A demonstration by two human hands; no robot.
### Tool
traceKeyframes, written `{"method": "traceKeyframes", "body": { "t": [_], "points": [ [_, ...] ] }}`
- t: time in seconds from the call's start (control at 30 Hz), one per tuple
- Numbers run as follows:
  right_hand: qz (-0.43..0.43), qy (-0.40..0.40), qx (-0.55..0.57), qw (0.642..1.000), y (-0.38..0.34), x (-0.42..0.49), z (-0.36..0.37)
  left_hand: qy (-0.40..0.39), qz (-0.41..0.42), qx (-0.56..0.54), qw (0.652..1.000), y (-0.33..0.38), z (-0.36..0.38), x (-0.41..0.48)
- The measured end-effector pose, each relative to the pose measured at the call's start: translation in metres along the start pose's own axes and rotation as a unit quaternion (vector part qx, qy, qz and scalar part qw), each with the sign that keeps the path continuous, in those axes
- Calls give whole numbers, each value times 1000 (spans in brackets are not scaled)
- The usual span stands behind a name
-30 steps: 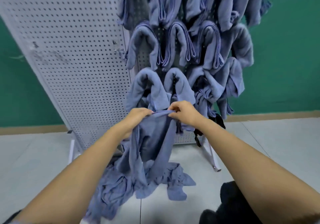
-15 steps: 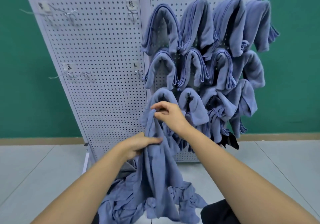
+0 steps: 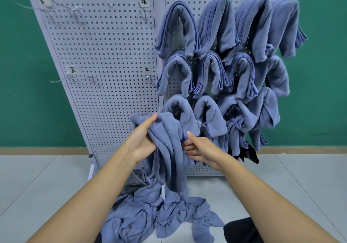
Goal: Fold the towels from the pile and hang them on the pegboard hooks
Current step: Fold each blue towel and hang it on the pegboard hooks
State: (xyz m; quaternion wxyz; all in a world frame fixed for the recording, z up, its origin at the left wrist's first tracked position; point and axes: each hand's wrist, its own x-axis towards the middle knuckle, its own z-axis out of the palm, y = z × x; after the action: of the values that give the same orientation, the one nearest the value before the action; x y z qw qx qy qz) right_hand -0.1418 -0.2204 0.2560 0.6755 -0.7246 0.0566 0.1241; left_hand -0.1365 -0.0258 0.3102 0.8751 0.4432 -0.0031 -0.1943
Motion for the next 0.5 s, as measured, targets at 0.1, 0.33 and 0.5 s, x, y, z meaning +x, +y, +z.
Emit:
{"method": "traceKeyframes", "body": {
  "t": [0.1,0.33,0.5],
  "points": [
    [10,-53,20,998,1,2,9,-2,5,-21,1000,2,1,1],
    [8,-58,115,992,4,14,19,-25,-6,-42,999,2,0,-2],
    [-52,-15,277,959,-9,12,10,-9,-5,-11,1000,5,-8,-7]
  ]
}}
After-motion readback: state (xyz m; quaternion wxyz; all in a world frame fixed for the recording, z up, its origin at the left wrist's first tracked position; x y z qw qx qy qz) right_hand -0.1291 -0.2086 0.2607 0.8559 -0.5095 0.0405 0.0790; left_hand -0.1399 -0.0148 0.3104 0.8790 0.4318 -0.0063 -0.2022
